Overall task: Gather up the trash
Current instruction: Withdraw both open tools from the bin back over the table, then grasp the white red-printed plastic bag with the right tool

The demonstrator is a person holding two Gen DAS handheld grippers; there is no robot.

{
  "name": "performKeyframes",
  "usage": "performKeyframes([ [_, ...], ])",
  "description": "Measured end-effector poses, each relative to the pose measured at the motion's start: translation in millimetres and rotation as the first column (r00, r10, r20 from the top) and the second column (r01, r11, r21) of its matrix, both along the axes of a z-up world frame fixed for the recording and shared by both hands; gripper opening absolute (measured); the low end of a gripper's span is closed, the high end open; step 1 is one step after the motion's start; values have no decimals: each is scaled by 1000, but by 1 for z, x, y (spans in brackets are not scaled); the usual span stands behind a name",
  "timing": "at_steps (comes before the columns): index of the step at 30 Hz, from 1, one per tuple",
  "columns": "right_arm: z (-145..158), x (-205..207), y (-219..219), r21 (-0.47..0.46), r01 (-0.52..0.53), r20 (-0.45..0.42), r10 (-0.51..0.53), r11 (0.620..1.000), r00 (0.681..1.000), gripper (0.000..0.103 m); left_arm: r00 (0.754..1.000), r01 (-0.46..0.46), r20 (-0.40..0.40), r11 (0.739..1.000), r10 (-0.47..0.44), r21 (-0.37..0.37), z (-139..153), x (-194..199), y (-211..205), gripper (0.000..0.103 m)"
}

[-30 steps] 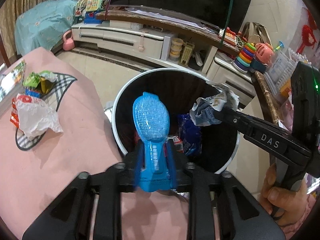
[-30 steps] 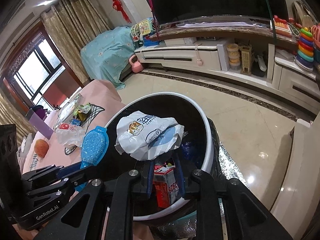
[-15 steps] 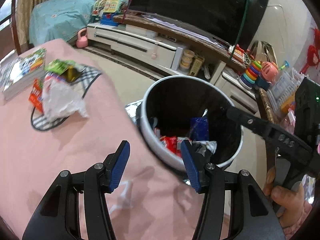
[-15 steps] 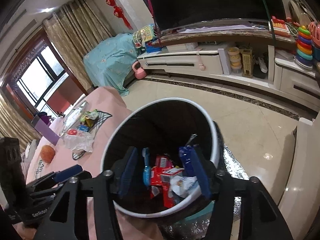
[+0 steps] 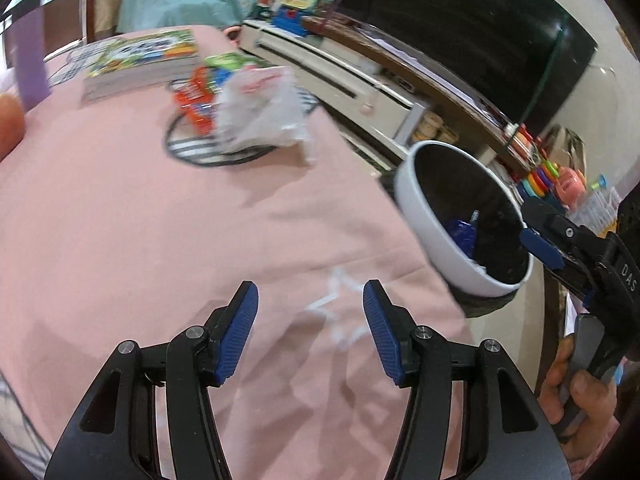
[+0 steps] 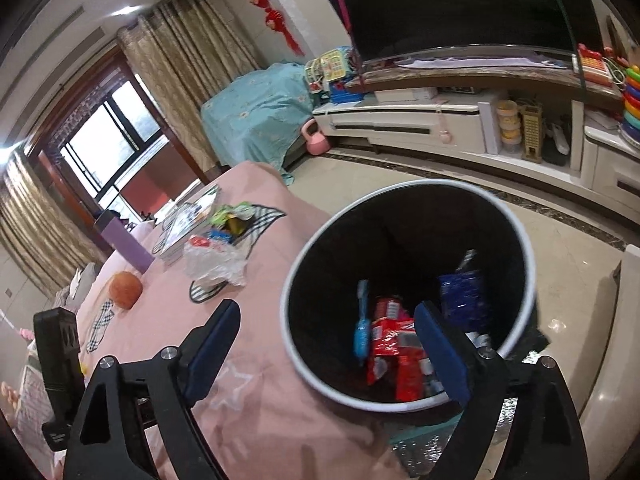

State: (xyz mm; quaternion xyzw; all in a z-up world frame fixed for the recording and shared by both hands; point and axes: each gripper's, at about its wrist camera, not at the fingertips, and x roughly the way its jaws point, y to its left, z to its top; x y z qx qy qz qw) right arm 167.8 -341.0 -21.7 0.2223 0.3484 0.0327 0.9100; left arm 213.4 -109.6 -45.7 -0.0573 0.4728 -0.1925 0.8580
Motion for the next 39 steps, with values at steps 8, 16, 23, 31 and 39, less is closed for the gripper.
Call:
performKeyframes([
  [8, 1, 9, 45, -15, -98, 13, 98, 995, 995, 91, 995, -101, 3, 995, 101, 7, -7, -9, 52, 59],
  [16, -7, 26, 96, -36, -174, 0, 174, 984, 985, 92, 980, -201, -6, 979, 201, 21, -15, -10, 102, 60],
  [23, -11, 50, 124, -28, -209, -4, 209, 978, 978, 92, 971, -238, -13, 971, 238, 14, -17, -5, 125, 60],
  [31, -15, 95, 142, -80, -214, -3, 214, 974, 977, 92, 965, -263, 24, 963, 262, 58, -18, 2, 139, 65],
  [39, -32, 132, 143, -97, -197, -42, 194, 976, 980, 92, 969, -245, 57, 965, 240, 93, -24, 6, 139, 73],
])
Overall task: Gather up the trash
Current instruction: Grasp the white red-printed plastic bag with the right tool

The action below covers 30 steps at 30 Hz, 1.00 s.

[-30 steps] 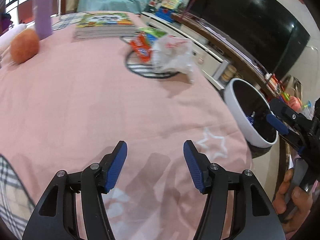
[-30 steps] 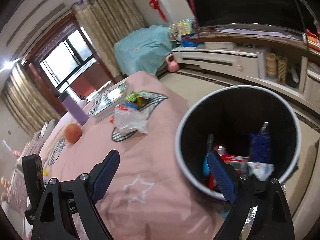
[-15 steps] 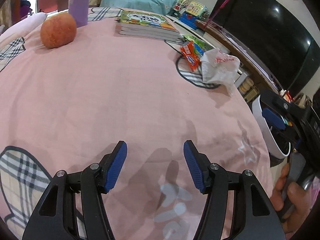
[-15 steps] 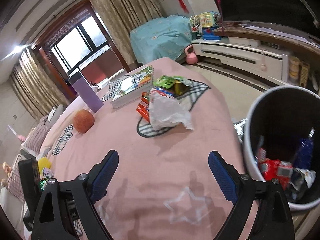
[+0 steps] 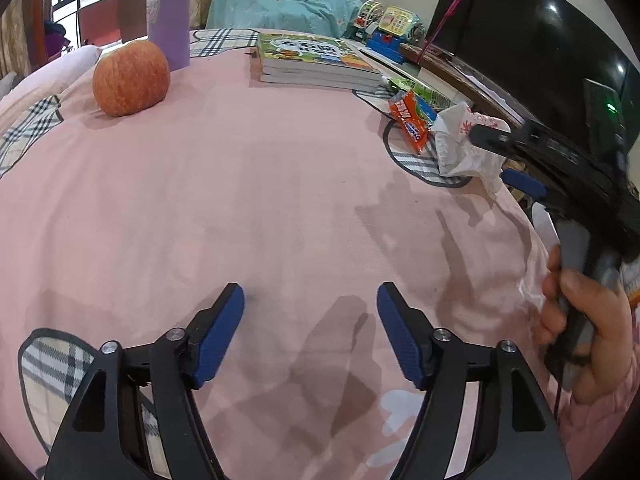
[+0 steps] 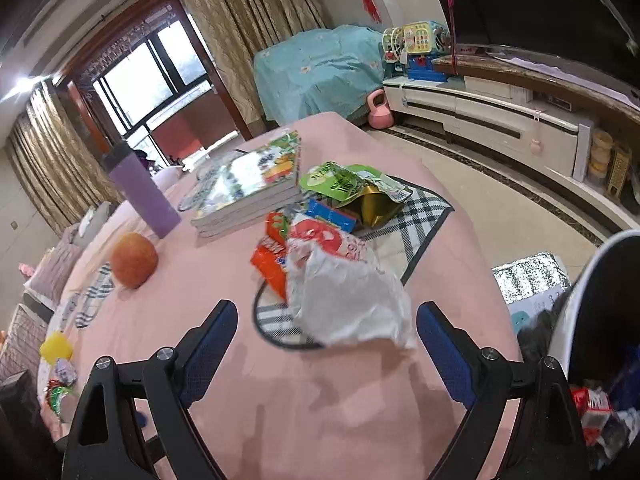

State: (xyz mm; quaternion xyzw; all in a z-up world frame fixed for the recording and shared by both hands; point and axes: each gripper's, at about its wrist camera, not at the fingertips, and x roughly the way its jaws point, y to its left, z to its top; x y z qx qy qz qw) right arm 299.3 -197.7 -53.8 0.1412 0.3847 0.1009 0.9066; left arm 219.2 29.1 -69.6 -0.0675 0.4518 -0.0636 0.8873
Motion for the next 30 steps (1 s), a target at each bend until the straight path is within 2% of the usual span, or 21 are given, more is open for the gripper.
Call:
performKeyframes([
  [1, -3, 4, 0, -5, 0, -6, 0, 1000, 1000, 91, 1000, 3, 5, 1000, -3, 7, 0, 0, -1, 74],
  [2, -6, 8, 0, -15, -1, -13, 1, 1000, 1000, 83, 1000, 6, 10, 1000, -7, 16, -1, -1, -2, 75],
  [3, -8, 10, 1, -24, 0, -21, 0, 1000, 1000, 60, 1000, 7, 14, 1000, -8, 21, -2, -1, -3, 76],
  [4, -10, 12, 0, -38, 5, -37, -6, 999, 999, 47, 1000, 9, 17, 1000, -10, 23, -2, -1, -4, 77],
  [5, -9, 12, -1, -34, 7, -39, -8, 999, 999, 40, 1000, 13, 21, 1000, -13, 21, -2, -2, -4, 79],
  [6, -6, 9, -3, -15, 5, -24, -5, 1000, 1000, 29, 1000, 17, 24, 1000, -17, 19, -3, -2, -4, 81],
  [8, 5, 1, -5, 17, -7, 27, 7, 1000, 1000, 18, 999, 25, 26, 999, -26, 28, -4, -2, -6, 83],
  [11, 17, 2, -1, 23, -15, 82, 13, 1000, 997, 17, 999, 41, 23, 998, -42, 46, -4, -2, -11, 89],
  [16, 20, 46, 8, 50, -24, 78, 20, 998, 997, 17, 999, 30, 33, 999, -32, 43, -3, -3, -9, 89],
  [21, 1, 85, 29, 35, -96, -13, 96, 995, 995, 17, 999, -19, 43, 999, 20, -34, -1, -6, 8, 89],
  [24, -10, 78, 41, 48, -157, -45, 159, 986, 986, 17, 998, -48, 40, 997, 51, -68, -1, -4, 14, 89],
  [27, -7, 52, 44, 86, -208, -47, 213, 974, 976, 17, 998, -63, 24, 995, 65, -74, 1, 2, 16, 89],
  [30, 3, 24, 35, 117, -204, -16, 208, 972, 978, 16, 998, -66, 9, 994, 67, -82, 3, 13, 14, 89],
])
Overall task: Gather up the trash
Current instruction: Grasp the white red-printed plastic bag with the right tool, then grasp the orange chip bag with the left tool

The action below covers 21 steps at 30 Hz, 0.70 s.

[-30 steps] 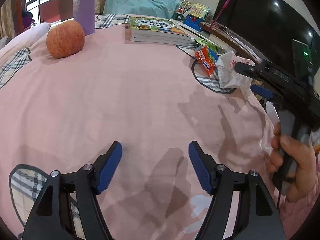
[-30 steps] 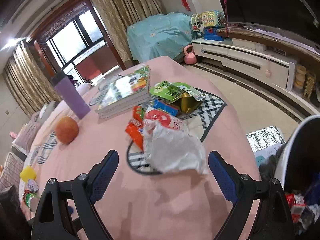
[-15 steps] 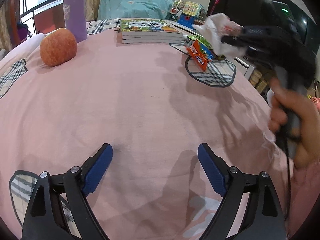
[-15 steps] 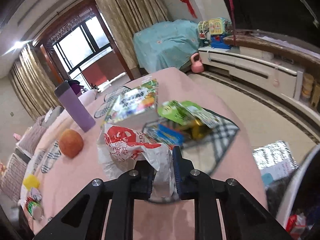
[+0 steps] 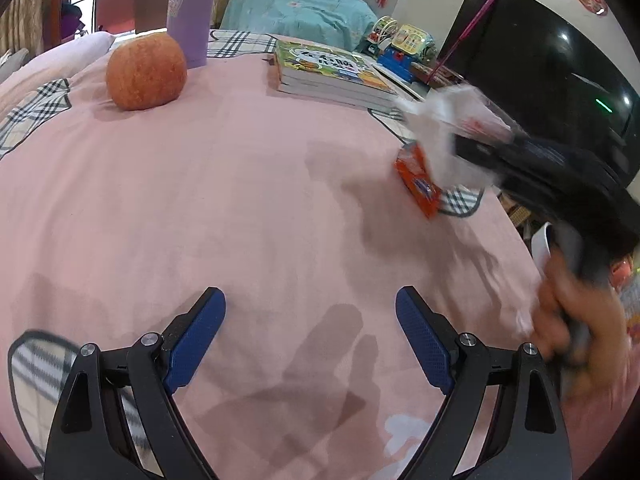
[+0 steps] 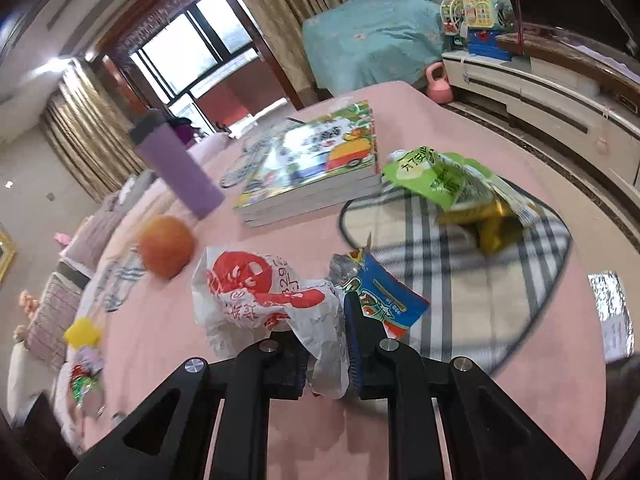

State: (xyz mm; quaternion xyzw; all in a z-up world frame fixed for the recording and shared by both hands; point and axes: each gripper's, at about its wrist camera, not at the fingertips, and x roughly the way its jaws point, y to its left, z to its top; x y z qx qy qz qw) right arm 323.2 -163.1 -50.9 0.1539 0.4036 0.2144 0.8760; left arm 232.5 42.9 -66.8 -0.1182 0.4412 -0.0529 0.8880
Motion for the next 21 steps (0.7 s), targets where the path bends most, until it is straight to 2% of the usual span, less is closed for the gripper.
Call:
performKeyframes([
  [4, 10, -40, -29, 54, 66, 14, -66, 996, 998, 16, 1000, 19, 0, 999, -19, -44, 9, 22, -9, 89],
  [7, 14, -59, -51, 85, 123, 12, -124, 989, 992, 16, 999, 48, 20, 999, -48, -13, 17, 37, -26, 89],
  [13, 12, -89, -73, 28, 208, 28, -209, 978, 978, 16, 993, 114, 33, 993, -112, -43, 26, 62, -56, 89],
  [17, 6, -99, -91, 58, 259, 8, -260, 964, 966, 16, 980, 191, 58, 982, -190, -10, 29, 62, -79, 89],
  [21, 6, -111, -101, 24, 295, 26, -296, 955, 955, 17, 960, 269, 75, 963, -269, 16, 31, 60, -95, 89],
])
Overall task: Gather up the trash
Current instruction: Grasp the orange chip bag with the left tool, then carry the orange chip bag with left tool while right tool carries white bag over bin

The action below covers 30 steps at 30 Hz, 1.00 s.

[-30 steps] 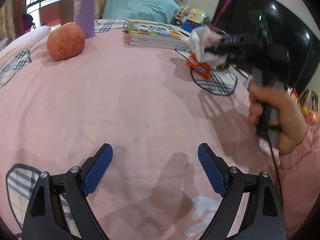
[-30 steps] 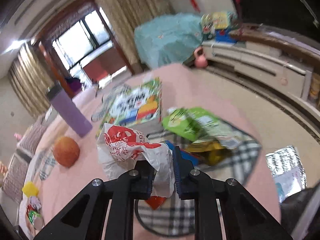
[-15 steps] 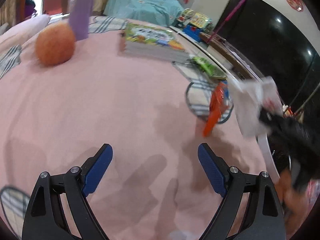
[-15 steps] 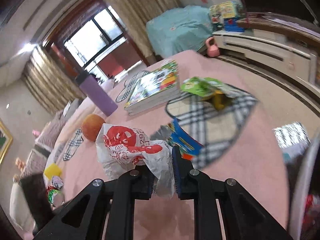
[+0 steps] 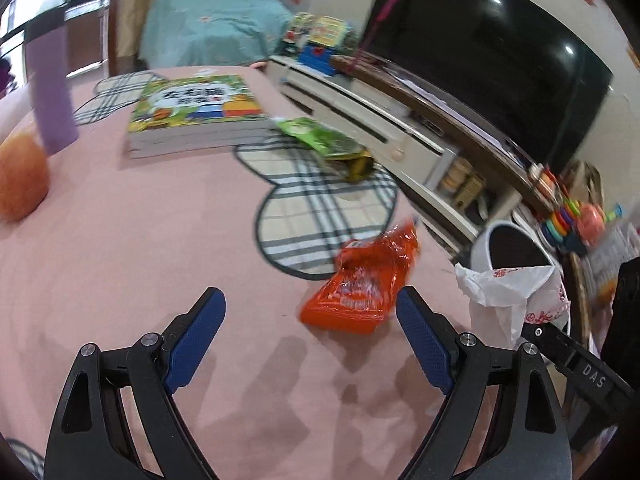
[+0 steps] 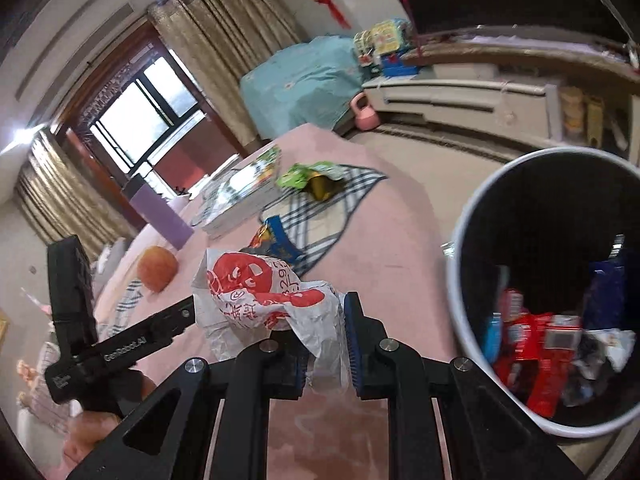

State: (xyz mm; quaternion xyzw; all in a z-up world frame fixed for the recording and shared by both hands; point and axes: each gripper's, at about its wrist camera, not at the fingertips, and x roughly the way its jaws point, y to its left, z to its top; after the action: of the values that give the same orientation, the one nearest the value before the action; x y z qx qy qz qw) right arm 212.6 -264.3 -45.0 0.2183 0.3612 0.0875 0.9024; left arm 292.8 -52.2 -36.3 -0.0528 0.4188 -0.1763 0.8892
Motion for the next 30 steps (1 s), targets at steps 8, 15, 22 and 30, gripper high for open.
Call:
performKeyframes([
  [8, 2, -29, -17, 1, 54, -1, -54, 999, 999, 17, 997, 78, 2, 995, -78, 57, -8, 0, -35, 89],
  [15, 7, -42, -21, -1, 66, 9, -66, 998, 998, 18, 997, 79, -33, 980, -74, 182, -28, 7, -64, 48],
  [22, 2, -46, -13, -1, 52, -1, -52, 999, 999, 18, 997, 70, -21, 992, -68, 102, -14, -22, -40, 13],
  [30, -4, -46, 12, 0, -6, 1, 6, 1000, 1000, 18, 998, -18, -62, 999, 21, 42, -13, -74, 10, 7],
])
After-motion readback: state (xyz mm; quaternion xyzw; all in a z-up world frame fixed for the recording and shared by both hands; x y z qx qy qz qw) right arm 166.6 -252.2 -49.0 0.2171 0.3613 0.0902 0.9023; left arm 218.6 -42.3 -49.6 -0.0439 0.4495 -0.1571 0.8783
